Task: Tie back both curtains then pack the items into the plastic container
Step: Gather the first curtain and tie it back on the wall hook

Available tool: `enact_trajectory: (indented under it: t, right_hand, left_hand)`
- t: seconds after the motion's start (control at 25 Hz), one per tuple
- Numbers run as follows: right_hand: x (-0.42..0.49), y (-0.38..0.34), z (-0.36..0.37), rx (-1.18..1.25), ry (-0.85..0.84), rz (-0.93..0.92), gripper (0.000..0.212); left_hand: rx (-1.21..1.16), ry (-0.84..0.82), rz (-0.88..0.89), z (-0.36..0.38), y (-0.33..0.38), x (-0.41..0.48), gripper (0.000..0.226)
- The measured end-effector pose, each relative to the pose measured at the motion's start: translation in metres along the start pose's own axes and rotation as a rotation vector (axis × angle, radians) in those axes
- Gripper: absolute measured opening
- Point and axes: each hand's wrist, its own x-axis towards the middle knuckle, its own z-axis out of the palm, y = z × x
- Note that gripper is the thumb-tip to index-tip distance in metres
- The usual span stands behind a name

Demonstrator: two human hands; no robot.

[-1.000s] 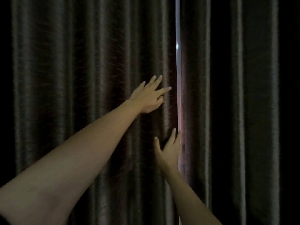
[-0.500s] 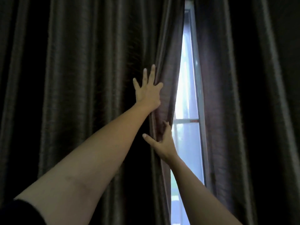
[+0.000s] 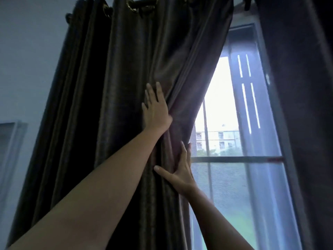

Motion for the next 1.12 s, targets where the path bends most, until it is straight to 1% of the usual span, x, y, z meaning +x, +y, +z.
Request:
enact_trajectory:
  t: [0.12,0.16,0.2,0.28,0.32,0.36,0.4,0.44,0.48,0.52,0.56,0.6,0.68,0.76,0.84,0.96,1.12]
  right_hand:
    - [0.017,-0.014,0.042,0.061,-0.061,-0.013,0.135]
    - [0.021,-0.020,0.055,0.070,-0.085,-0.010,0.136]
    - [0.026,-0.026,0.071,0.081,-0.108,-0.006,0.137]
    - [0.034,-0.042,0.105,0.092,-0.136,0.008,0.136]
    - [0.037,-0.051,0.122,0.090,-0.139,0.011,0.134]
    - [0.041,-0.060,0.141,0.089,-0.138,0.010,0.134]
    - [0.045,-0.068,0.159,0.089,-0.138,0.008,0.134]
    - [0.051,-0.077,0.177,0.087,-0.142,0.008,0.134]
    - [0.055,-0.084,0.193,0.081,-0.148,0.010,0.135]
    - [0.059,-0.089,0.208,0.069,-0.154,0.007,0.135]
    - [0.063,-0.095,0.226,0.057,-0.159,0.001,0.135]
    - [0.067,-0.099,0.243,0.051,-0.160,-0.001,0.135]
    - [0.075,-0.107,0.275,0.061,-0.158,-0.005,0.134]
    - [0.082,-0.113,0.306,0.081,-0.160,-0.022,0.132]
    - [0.089,-0.121,0.333,0.100,-0.165,-0.044,0.131]
    - [0.098,-0.136,0.378,0.144,-0.183,-0.052,0.133]
    - [0.103,-0.146,0.423,0.112,-0.192,-0.057,0.132]
  left_hand:
    - [-0.194,-0.104,-0.138,-0.017,-0.044,0.014,0.096]
    - [-0.237,-0.121,-0.189,-0.023,-0.057,0.019,0.088]
    - [-0.250,-0.098,-0.210,-0.029,-0.072,0.022,0.075]
    - [-0.222,-0.037,-0.163,-0.043,-0.101,0.025,0.039]
    - [-0.197,-0.025,-0.136,-0.050,-0.115,0.026,0.028]
    - [-0.149,-0.012,-0.104,-0.055,-0.130,0.027,0.023]
    - [-0.043,0.018,-0.052,-0.059,-0.147,0.030,0.026]
    - [0.101,0.067,0.012,-0.063,-0.165,0.032,0.034]
    - [0.217,0.119,0.071,-0.064,-0.184,0.035,0.048]
    - [0.262,0.159,0.095,-0.064,-0.202,0.038,0.065]
    - [0.250,0.160,0.061,-0.065,-0.224,0.042,0.080]
    - [0.207,0.138,-0.014,-0.068,-0.244,0.045,0.092]
    - [0.096,0.062,-0.177,-0.076,-0.284,0.052,0.102]
    - [0.021,0.009,-0.250,-0.082,-0.318,0.056,0.102]
    - [-0.013,-0.009,-0.258,-0.088,-0.342,0.060,0.100]
    - [-0.024,-0.027,-0.295,-0.097,-0.379,0.066,0.096]
    - [-0.039,-0.094,-0.382,-0.105,-0.427,0.066,0.092]
